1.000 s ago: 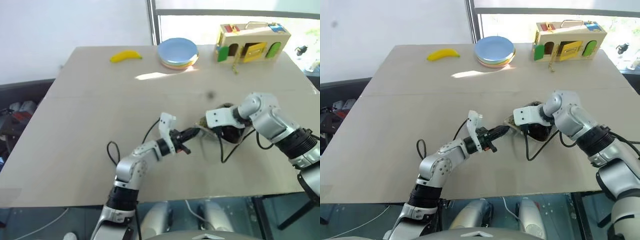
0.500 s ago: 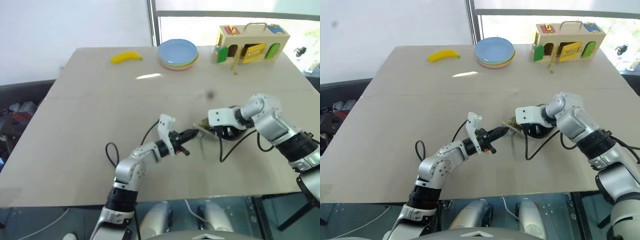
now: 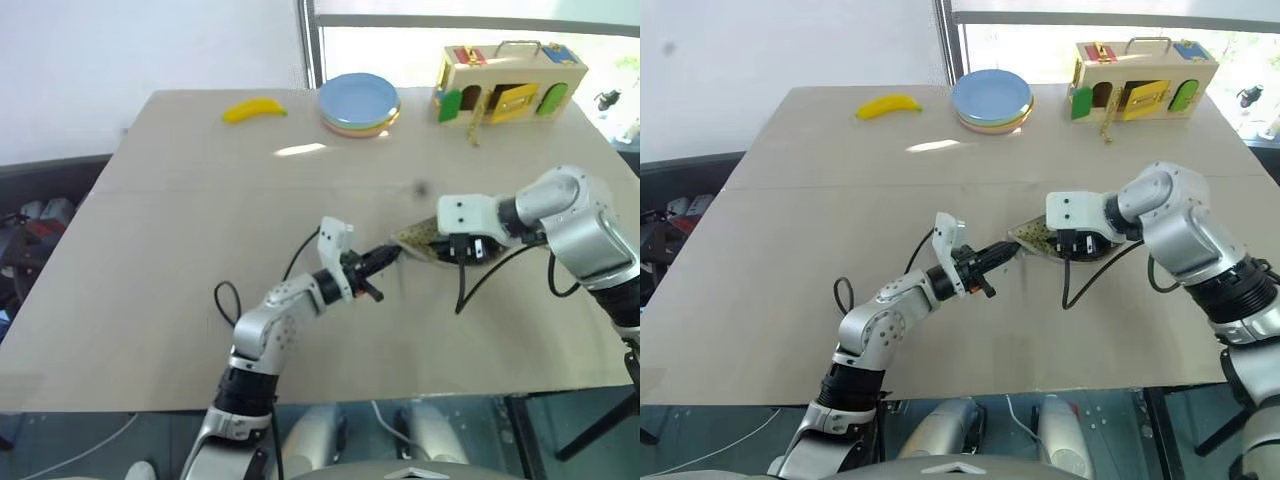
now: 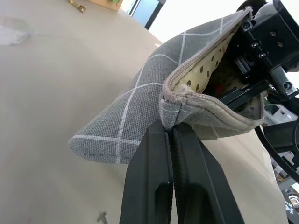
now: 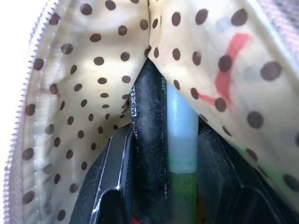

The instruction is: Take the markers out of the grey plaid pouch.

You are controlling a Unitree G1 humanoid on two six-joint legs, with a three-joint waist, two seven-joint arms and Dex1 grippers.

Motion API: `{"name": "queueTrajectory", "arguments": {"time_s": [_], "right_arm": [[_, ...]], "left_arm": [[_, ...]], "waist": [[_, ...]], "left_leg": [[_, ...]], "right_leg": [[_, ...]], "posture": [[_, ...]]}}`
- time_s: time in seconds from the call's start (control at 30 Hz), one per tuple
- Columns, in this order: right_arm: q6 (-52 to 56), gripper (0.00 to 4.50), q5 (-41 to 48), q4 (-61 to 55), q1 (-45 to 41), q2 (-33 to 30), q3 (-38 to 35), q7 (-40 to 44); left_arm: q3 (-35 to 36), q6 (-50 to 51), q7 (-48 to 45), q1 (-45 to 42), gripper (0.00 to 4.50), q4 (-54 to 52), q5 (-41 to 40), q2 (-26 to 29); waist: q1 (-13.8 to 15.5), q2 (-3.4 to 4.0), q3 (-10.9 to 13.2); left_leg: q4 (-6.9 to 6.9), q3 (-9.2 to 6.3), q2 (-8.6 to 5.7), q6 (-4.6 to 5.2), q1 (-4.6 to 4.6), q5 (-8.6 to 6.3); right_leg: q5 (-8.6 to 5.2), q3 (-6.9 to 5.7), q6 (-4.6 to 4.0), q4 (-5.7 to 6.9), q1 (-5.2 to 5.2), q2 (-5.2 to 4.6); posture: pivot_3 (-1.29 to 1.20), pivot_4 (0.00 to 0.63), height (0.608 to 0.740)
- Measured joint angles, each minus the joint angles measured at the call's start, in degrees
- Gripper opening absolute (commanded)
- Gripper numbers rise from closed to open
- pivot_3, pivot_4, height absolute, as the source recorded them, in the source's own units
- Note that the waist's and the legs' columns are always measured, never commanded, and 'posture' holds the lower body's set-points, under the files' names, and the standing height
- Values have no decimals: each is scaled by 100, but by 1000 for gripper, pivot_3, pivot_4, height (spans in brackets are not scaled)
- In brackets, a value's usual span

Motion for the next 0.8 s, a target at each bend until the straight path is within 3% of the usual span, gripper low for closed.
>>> {"name": "queueTrajectory", "arguments": {"time_s": [0.17,0.23,0.3,0.8], "right_arm": [[-181,1312,92,-49,182,-55,-4,-48],[-277,2331,114,-38,212,-54,-4,-87],[-385,2963,144,-15,222,-47,-4,-117],[-773,2963,-10,510,368,167,15,-404]], "left_arm": [[-1,14,60,-2,0,20,5,21],[-1,14,79,-1,0,22,12,28],[13,18,157,-1,0,55,53,35],[65,115,292,13,0,84,47,49]], "waist": [[21,-2,1],[31,-1,2],[30,-1,2],[45,-1,2]], "left_leg": [[0,0,-1,0,-1,0],[0,0,0,0,-1,0],[0,0,0,0,0,0],[2,1,0,0,1,0]], "right_leg": [[0,0,0,-1,0,-1],[0,0,0,-1,0,0],[0,0,0,0,0,1],[0,0,0,1,1,1]], "posture": [[0,150,740],[0,150,740],[0,150,740],[0,150,740]]}}
